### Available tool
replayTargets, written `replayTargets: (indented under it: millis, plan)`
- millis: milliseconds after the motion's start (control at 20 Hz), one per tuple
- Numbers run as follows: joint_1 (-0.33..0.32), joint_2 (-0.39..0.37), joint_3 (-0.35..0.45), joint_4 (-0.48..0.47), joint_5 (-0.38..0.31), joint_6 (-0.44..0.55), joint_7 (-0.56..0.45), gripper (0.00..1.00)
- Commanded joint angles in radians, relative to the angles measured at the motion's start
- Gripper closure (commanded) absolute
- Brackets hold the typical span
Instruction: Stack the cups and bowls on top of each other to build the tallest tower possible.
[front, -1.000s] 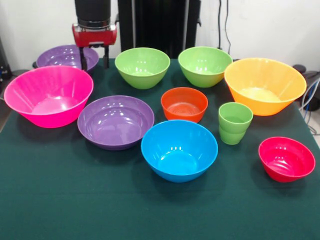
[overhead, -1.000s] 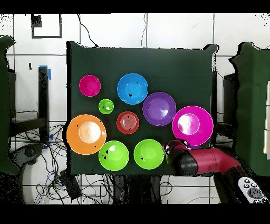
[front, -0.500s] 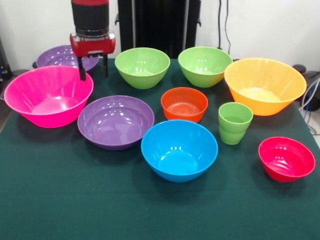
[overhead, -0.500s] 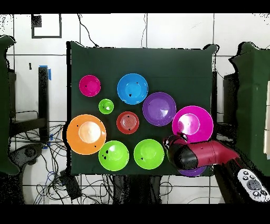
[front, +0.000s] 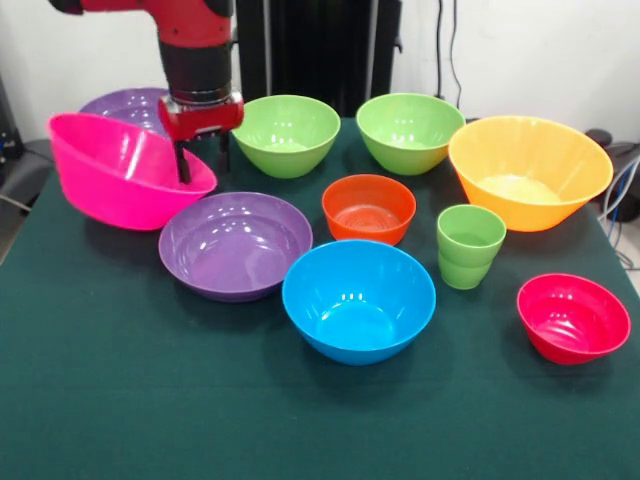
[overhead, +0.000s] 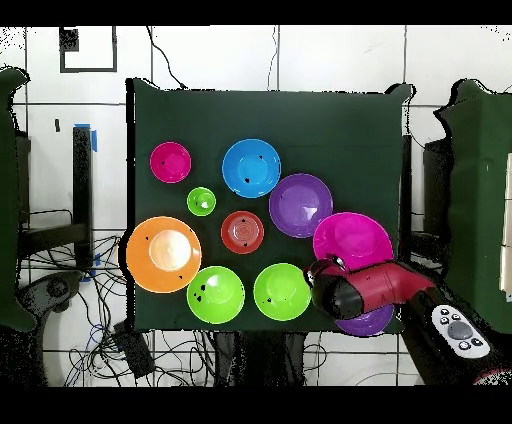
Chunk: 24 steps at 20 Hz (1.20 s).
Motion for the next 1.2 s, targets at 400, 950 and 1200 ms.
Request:
replayTargets:
  millis: [400,950,1200]
  plan:
    - [0.076,0.13,-0.065,-0.142,-0.153,-0.089,0.016,0.0]
    - [0.005,-0.121,0.032,-0.017,-0.016,0.041,-0.132,0.0]
    - [-0.08,-0.28,0.124,0.077,0.116,0.153,-0.272,0.0]
